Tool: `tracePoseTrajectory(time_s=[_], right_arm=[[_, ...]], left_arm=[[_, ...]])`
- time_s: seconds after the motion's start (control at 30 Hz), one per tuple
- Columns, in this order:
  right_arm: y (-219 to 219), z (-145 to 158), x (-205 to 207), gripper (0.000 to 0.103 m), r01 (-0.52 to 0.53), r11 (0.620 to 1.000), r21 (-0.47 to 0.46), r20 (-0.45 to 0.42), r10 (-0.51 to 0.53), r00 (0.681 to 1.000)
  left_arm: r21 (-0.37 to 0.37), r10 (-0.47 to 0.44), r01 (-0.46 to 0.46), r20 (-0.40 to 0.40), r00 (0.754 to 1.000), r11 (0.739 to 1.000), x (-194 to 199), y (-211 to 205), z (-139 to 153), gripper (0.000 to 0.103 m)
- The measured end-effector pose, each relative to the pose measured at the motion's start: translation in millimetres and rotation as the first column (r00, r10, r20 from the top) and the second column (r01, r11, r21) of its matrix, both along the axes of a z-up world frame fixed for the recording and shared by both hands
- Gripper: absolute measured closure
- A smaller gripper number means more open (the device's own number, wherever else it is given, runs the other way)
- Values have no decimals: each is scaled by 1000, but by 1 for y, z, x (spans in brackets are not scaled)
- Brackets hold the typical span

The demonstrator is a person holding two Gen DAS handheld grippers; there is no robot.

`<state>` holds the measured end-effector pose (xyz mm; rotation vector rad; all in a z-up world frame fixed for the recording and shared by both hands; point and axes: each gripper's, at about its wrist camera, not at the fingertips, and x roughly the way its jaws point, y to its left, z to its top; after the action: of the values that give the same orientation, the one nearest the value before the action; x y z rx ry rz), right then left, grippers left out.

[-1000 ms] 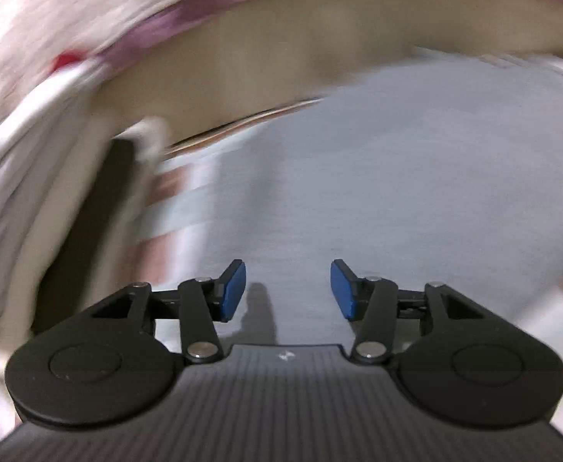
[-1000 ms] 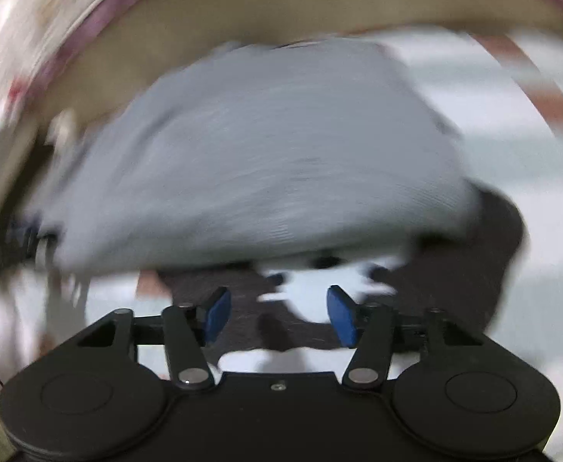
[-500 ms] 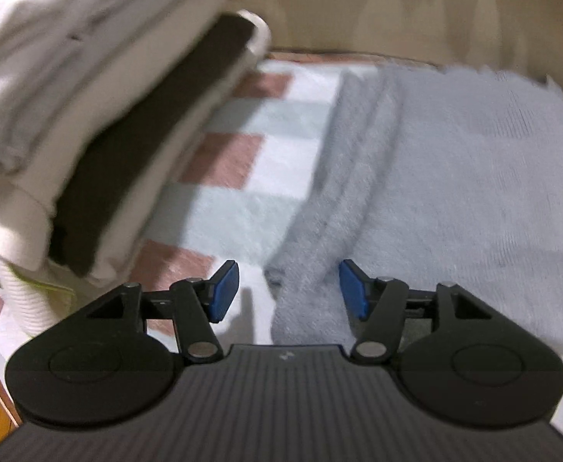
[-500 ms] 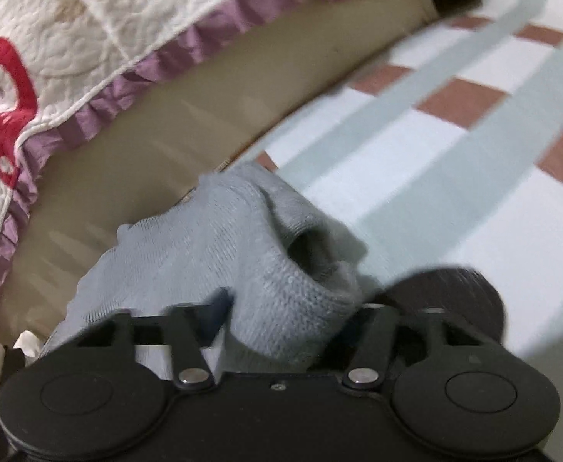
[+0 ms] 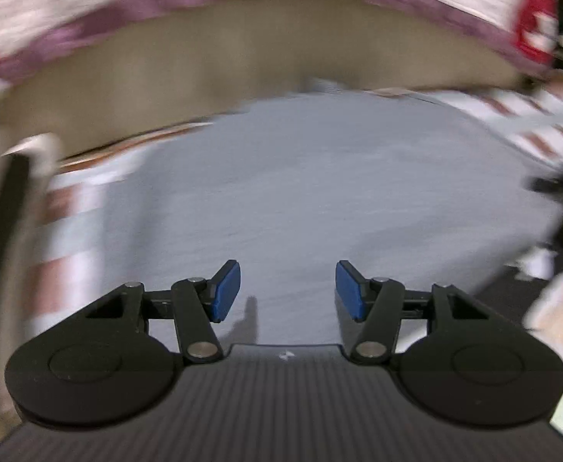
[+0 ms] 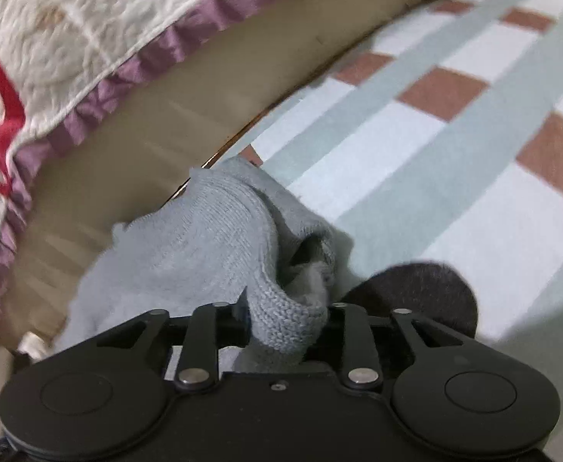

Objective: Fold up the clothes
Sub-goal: 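Grasp the folded cardigan edge with the right gripper and lift it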

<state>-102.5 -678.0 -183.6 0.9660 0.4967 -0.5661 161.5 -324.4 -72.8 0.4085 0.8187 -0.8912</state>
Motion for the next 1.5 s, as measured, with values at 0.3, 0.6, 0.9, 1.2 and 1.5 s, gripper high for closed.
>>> tracePoseTrajectory(time_s=[0.3,0.6,0.9,1.2,1.5], right_arm=[[12,-24,-7,55,-1,983,184,125,-22,992],[15,-27,24,82,-63,988,138,218,32,975],[25,9,35,83,-162,986,-41,190,167,967],[78,110,85,84,-401,857,-325,141,463,875],[241,146,205,85,-612,603,-513,4,714,700]], left_arm=[[56,-68,74,-110,992,996,-25,-65,-45,53],[-4,-39,39,-90,995,999,-40,-45,-52,52],[10,-51,51,-51,997,999,-35,-44,-43,54],[-74,235,-240,-78,969,968,26,35,-12,86],[-212,415,-416,-54,908,884,75,106,2,86]])
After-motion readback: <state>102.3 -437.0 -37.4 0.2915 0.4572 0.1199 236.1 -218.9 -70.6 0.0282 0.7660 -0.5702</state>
